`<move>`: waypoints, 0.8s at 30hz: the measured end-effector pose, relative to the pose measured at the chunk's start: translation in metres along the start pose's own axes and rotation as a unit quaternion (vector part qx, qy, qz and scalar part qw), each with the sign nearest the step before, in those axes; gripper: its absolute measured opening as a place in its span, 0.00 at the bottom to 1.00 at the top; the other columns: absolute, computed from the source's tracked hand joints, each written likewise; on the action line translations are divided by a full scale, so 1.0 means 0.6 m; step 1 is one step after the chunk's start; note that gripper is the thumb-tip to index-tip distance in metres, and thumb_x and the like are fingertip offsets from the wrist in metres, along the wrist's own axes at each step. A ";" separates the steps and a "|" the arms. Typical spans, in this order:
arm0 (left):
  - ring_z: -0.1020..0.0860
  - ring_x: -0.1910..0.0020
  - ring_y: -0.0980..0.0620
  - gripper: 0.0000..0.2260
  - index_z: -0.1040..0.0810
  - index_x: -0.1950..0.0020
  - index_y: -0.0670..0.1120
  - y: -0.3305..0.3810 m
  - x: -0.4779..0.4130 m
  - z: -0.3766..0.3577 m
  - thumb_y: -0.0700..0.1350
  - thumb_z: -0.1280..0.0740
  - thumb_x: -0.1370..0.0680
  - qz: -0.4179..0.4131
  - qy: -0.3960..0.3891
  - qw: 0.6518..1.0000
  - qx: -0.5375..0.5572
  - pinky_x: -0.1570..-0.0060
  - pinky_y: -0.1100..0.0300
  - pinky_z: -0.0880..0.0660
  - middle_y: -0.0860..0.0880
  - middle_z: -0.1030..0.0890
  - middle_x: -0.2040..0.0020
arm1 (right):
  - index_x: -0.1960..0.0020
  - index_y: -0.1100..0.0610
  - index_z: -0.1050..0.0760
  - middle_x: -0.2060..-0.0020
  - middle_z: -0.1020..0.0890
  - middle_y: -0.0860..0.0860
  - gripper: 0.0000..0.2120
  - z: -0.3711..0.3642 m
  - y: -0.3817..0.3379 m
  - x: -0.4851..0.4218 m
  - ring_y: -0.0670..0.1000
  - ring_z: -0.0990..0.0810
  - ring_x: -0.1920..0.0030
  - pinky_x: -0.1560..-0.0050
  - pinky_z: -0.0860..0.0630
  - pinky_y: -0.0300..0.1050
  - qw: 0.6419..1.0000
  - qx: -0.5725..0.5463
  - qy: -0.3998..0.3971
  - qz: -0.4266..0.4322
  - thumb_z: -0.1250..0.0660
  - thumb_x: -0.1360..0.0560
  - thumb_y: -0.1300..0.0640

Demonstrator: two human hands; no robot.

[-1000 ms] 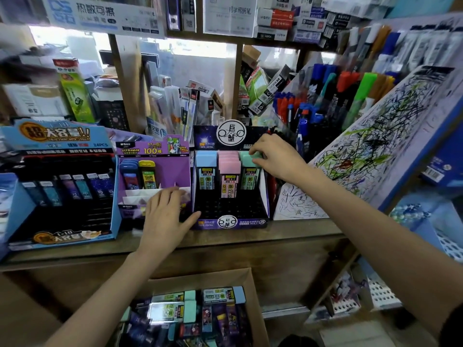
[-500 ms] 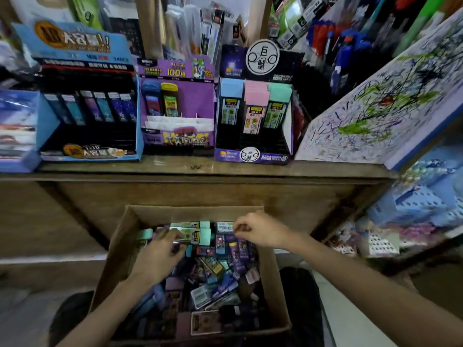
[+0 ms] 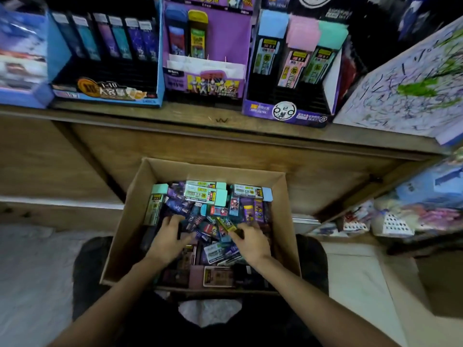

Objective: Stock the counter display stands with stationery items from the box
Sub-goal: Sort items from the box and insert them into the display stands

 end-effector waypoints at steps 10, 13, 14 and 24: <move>0.23 0.52 0.42 0.09 0.25 0.51 0.41 -0.031 -0.025 -0.014 0.47 0.32 0.23 0.105 0.064 0.972 0.203 0.55 0.60 0.33 0.44 0.22 0.56 | 0.54 0.55 0.27 0.53 0.20 0.55 0.12 -0.058 -0.022 -0.006 0.57 0.25 0.44 0.52 0.27 0.48 0.989 -0.136 -0.050 -0.032 0.31 0.27 0.46; 0.23 0.50 0.42 0.13 0.24 0.48 0.35 -0.039 -0.035 -0.016 0.43 0.29 0.26 0.139 0.090 0.955 0.245 0.52 0.58 0.29 0.40 0.20 0.52 | 0.61 0.55 0.29 0.55 0.20 0.57 0.11 -0.064 -0.021 -0.006 0.57 0.23 0.48 0.53 0.27 0.47 0.973 -0.202 -0.086 -0.070 0.30 0.27 0.50; 0.23 0.49 0.43 0.15 0.25 0.46 0.34 -0.042 -0.038 -0.016 0.41 0.27 0.28 0.154 0.094 0.947 0.265 0.49 0.57 0.27 0.39 0.20 0.50 | 0.59 0.57 0.27 0.55 0.20 0.57 0.10 -0.065 -0.021 -0.006 0.57 0.22 0.50 0.53 0.27 0.47 0.963 -0.237 -0.099 -0.084 0.30 0.27 0.52; 0.23 0.59 0.52 0.03 0.23 0.55 0.40 -0.033 -0.008 -0.062 0.35 0.29 0.27 0.208 -0.114 0.884 0.403 0.60 0.63 0.24 0.46 0.21 0.59 | 0.60 0.61 0.26 0.57 0.22 0.57 0.05 -0.048 0.011 0.000 0.54 0.22 0.57 0.61 0.24 0.46 0.883 -0.379 -0.187 -0.203 0.31 0.27 0.65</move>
Point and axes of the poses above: each hand's wrist, its own x-axis away from the middle knuckle, its own z-axis out of the back of the hand, y = z × x, the point moved 7 cm from there along -x, towards the middle knuckle
